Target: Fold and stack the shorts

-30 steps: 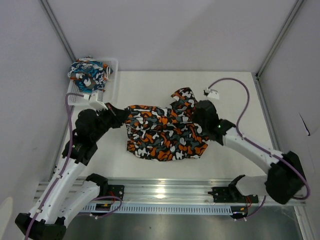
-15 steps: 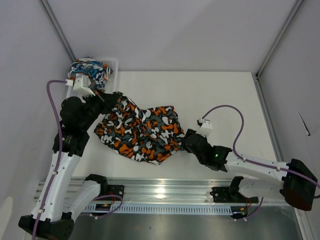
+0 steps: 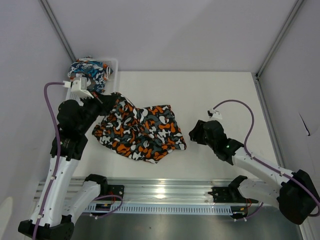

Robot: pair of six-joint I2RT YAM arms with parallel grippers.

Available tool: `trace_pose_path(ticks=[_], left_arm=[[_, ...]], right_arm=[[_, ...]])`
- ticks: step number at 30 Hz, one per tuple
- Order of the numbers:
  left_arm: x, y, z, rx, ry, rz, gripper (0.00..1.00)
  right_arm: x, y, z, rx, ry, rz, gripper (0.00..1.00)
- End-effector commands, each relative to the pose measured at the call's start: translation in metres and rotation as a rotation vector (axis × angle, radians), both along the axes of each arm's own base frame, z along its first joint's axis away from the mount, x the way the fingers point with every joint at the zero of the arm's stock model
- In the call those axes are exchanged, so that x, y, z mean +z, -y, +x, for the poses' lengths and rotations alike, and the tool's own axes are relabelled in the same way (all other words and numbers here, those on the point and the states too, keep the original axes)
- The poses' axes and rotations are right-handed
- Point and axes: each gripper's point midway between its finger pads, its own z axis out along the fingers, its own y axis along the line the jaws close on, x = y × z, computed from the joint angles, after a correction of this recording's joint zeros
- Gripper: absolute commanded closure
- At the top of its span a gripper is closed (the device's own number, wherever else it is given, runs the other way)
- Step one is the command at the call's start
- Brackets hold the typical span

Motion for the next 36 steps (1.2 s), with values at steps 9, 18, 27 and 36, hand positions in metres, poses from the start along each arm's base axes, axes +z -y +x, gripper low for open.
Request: trace_pose_path(ticks=[9, 18, 27, 36], left_arm=[[-0.005, 0.001, -0.006, -0.022, 0.026, 0.007, 1.0], [-0.022, 0.0, -0.006, -0.022, -0.009, 0.024, 1.0], [-0.029, 0.001, -0.006, -0.028, -0.02, 0.027, 1.0], [-0.032, 0.0, -0.008, -0.027, -0.03, 0.032, 1.0]], right_arm=[[-0.025, -0.056, -0.004, 0.391, -0.136, 0.165, 0.47], [-0.044, -0.064, 0.007, 0.383, -0.172, 0.179, 0.45], [-0.042, -0.075, 0.009, 0.423, -0.173, 0.226, 0.51], [-0.053, -0.082, 0.017, 0.439, -0.218, 0.288, 0.6]])
